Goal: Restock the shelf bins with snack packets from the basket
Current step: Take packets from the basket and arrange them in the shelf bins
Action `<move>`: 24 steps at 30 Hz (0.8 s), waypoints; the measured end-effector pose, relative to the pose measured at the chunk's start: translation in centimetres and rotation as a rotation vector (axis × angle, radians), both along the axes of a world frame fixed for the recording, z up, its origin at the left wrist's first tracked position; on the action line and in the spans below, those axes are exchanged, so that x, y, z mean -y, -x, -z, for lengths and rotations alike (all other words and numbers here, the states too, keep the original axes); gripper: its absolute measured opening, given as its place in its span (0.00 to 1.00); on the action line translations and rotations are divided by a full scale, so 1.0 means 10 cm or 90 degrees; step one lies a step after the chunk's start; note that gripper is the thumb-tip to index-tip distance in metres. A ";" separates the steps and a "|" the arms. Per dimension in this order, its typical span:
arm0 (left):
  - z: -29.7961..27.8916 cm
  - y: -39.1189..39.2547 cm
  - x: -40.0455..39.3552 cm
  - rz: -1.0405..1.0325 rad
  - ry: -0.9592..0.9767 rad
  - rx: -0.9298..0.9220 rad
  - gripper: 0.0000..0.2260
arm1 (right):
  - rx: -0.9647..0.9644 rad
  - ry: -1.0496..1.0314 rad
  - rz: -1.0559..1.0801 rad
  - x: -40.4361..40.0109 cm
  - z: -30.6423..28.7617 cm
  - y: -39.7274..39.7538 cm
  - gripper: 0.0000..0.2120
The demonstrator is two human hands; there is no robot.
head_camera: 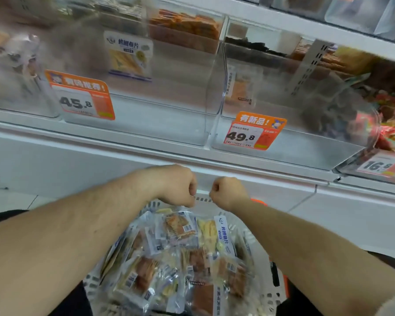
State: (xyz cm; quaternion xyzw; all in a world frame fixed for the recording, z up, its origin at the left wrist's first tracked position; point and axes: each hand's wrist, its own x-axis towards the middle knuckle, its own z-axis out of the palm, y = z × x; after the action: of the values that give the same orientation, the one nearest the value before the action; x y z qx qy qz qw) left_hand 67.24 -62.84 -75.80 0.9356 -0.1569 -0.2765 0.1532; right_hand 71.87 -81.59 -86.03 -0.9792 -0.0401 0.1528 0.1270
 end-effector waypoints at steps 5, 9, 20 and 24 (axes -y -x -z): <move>0.01 -0.07 0.01 0.033 0.003 -0.017 0.13 | -0.163 0.012 0.208 0.39 0.77 0.12 0.06; 0.07 -0.11 0.00 0.055 -0.020 -0.032 0.14 | -0.275 -0.019 0.319 0.43 1.01 0.22 0.12; 0.10 -0.14 0.00 0.045 -0.009 -0.044 0.16 | -0.238 0.016 0.316 0.39 0.97 0.17 0.08; 0.06 -0.13 -0.05 0.029 -0.002 -0.046 0.16 | -0.241 0.060 0.205 0.33 0.73 0.15 0.12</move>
State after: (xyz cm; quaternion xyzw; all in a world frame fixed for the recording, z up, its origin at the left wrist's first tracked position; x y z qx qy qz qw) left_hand 68.51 -62.34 -76.44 0.9214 -0.1720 -0.3140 0.1511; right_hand 70.37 -84.88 -93.33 -0.9318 0.1481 0.3130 0.1089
